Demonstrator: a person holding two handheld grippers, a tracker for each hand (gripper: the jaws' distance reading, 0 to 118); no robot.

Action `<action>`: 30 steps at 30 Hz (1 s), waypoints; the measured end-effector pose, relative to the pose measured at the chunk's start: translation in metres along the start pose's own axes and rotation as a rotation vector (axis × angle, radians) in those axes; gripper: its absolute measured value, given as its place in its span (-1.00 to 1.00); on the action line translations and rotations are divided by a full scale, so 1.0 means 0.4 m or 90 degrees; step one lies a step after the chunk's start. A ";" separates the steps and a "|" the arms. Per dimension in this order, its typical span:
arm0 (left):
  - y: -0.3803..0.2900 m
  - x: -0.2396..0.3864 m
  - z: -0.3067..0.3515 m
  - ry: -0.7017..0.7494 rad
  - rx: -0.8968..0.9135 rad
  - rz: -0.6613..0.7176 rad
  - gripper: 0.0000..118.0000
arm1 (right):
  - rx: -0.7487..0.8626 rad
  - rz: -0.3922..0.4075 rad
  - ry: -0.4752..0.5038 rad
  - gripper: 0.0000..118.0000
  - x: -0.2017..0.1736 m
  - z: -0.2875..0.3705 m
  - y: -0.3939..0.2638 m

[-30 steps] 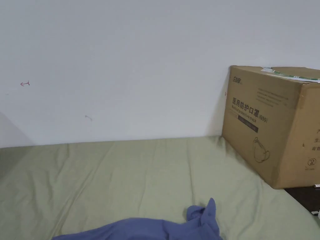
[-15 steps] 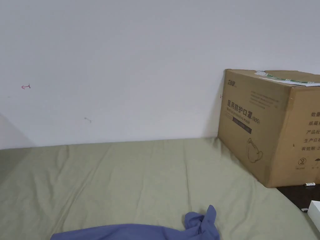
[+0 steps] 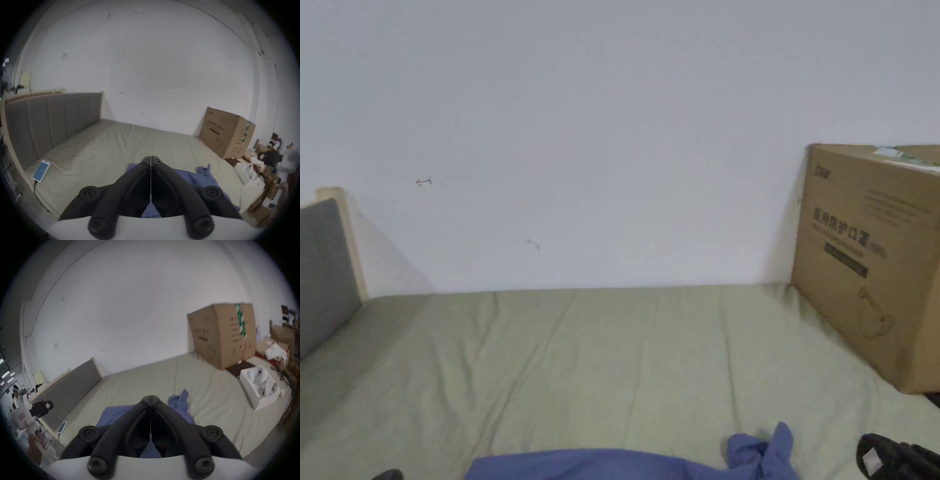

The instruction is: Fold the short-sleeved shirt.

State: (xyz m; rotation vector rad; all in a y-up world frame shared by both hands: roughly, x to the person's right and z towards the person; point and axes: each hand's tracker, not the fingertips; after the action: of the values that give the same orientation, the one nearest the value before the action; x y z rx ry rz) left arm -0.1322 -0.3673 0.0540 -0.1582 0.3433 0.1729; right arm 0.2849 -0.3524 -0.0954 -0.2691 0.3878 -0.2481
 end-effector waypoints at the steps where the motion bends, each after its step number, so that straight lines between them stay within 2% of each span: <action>1: -0.003 0.002 -0.008 -0.028 -0.016 0.019 -1.00 | -0.016 -0.007 0.024 -1.00 -0.001 -0.008 0.001; 2: 0.000 0.001 -0.030 -0.061 -0.034 0.027 -1.00 | -0.026 -0.015 0.055 -1.00 -0.004 -0.019 0.005; 6: 0.082 -0.024 -0.162 -0.066 -0.078 0.036 -1.00 | -0.063 0.004 0.032 -1.00 -0.003 -0.065 0.011; 8: 0.128 -0.066 -0.307 -0.108 -0.191 0.064 -1.00 | -0.072 -0.001 0.036 -1.00 -0.002 -0.080 0.014; 11: 0.109 -0.129 -0.597 -0.175 -0.437 0.071 -1.00 | -0.095 -0.020 0.041 -1.00 0.022 -0.118 0.003; 12: 0.072 -0.149 -0.687 -0.163 -0.507 0.072 -1.00 | -0.110 -0.025 0.039 -1.00 0.029 -0.137 -0.005; 14: 0.001 -0.181 -0.816 -0.093 -0.558 0.086 -1.00 | -0.143 -0.033 0.033 -1.00 0.037 -0.173 -0.026; 15: -0.034 -0.202 -0.876 -0.088 -0.585 0.101 -0.89 | -0.158 -0.036 0.031 -1.00 0.040 -0.195 -0.039; 16: -0.061 -0.218 -0.922 -0.083 -0.606 0.123 -0.33 | -0.169 -0.037 0.029 -1.00 0.043 -0.212 -0.051; 17: -0.090 -0.231 -0.963 -0.056 -0.615 0.124 0.77 | -0.185 -0.036 0.026 -1.00 0.045 -0.231 -0.066; 18: -0.128 -0.238 -0.998 -0.048 -0.635 0.122 1.00 | -0.202 -0.037 0.025 -1.00 0.047 -0.251 -0.081; 19: -0.136 -0.245 -1.022 -0.060 -0.591 0.109 0.89 | -0.215 -0.039 0.026 -1.00 0.049 -0.267 -0.093; 23: -0.195 -0.245 -1.123 -0.015 -0.599 0.016 0.89 | -0.261 -0.050 0.035 -1.00 0.059 -0.326 -0.139; 25: -0.227 -0.242 -1.170 -0.007 -0.609 -0.003 0.89 | -0.282 -0.052 0.037 -1.00 0.062 -0.350 -0.157; 28: -0.296 -0.230 -1.192 -0.072 -0.660 0.007 0.95 | -0.298 -0.044 0.038 -1.00 0.065 -0.373 -0.181; 29: -0.327 -0.213 -1.193 -0.073 -0.679 -0.015 0.99 | -0.303 -0.039 0.034 -1.00 0.067 -0.380 -0.188; 30: -0.346 -0.205 -1.178 -0.062 -0.663 -0.093 1.00 | -0.307 -0.038 0.030 -1.00 0.069 -0.387 -0.194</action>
State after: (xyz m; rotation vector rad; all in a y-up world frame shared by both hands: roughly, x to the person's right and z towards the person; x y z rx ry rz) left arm -0.3322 -0.5997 -0.3382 -1.1957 0.1145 0.2012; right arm 0.2331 -0.4653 -0.2190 -0.7503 0.4848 -0.2168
